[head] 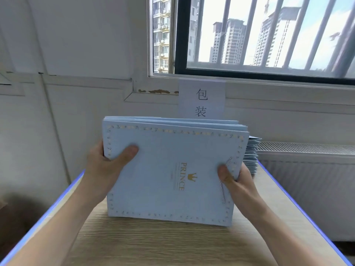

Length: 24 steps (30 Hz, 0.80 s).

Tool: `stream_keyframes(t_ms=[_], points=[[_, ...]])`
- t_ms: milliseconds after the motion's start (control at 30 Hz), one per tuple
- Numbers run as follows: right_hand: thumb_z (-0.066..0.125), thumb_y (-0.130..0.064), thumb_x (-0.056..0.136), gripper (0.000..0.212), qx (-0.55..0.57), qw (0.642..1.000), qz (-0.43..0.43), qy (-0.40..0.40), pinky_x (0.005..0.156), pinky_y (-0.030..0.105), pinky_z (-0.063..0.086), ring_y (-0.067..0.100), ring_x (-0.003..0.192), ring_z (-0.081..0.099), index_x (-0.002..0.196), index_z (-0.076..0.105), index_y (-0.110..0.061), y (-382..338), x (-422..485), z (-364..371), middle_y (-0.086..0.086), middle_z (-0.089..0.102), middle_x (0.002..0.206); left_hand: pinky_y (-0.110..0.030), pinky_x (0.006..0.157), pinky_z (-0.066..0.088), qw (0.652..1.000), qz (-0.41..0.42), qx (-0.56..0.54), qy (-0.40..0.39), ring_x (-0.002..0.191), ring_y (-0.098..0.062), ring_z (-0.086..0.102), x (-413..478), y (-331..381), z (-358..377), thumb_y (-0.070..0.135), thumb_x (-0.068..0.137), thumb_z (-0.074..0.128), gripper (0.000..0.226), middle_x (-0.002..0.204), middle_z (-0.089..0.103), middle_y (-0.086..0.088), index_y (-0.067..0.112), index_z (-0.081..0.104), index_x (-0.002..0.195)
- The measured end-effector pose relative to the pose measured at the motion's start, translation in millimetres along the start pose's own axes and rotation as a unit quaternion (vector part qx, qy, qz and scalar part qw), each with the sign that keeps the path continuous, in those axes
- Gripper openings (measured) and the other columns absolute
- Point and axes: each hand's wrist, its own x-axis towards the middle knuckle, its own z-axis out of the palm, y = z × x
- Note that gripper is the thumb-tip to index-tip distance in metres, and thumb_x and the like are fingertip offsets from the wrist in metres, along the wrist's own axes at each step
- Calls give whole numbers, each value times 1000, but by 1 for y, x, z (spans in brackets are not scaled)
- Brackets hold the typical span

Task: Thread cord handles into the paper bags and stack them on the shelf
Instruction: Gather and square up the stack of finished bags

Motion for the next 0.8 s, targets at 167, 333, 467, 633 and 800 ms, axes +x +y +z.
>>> stream_keyframes(t_ms=[167, 333, 467, 633, 800], points=[[53, -75, 81, 78, -43, 997, -51, 32, 75, 19, 55, 6, 98, 70, 117, 57, -5, 7, 2, 10, -15, 73, 105, -17, 49, 52, 999, 16, 28, 30, 66, -4, 71, -1, -7, -4, 34, 68, 87, 32, 75, 74, 16, 22, 67, 88], [20, -89, 81, 85, -102, 987, -59, 109, 91, 17, 48, 2, 116, 61, 127, 61, -31, 12, 3, 13, -15, 68, 118, -20, 51, 51, 995, 16, 81, 60, 62, 2, 67, -1, -8, -1, 19, 89, 68, 7, 67, 70, 23, 21, 64, 84], [11, -77, 91, 57, -190, 960, -71, 195, 82, 12, 41, 7, 100, 54, 95, 61, -50, 8, 4, 22, -10, 57, 98, -26, 53, 45, 991, 11, 105, 87, 57, 0, 58, -13, -10, 8, 33, 92, 62, 23, 58, 63, 25, 16, 62, 77], [31, -63, 94, 51, -137, 963, -37, 227, 64, 13, 44, 2, 73, 56, 92, 54, -18, 4, 5, 23, -7, 59, 80, -32, 58, 40, 989, 5, 98, 108, 61, -13, 55, -13, -8, 11, 32, 93, 64, 34, 61, 61, 10, 7, 59, 72], [41, -68, 90, 54, -91, 966, -32, 240, 57, 21, 44, 7, 63, 49, 87, 45, -14, 5, 4, 30, -5, 53, 74, -28, 55, 44, 991, -7, 66, 112, 57, -7, 57, -13, -3, 8, 26, 91, 67, 27, 56, 63, 14, 11, 61, 70]])
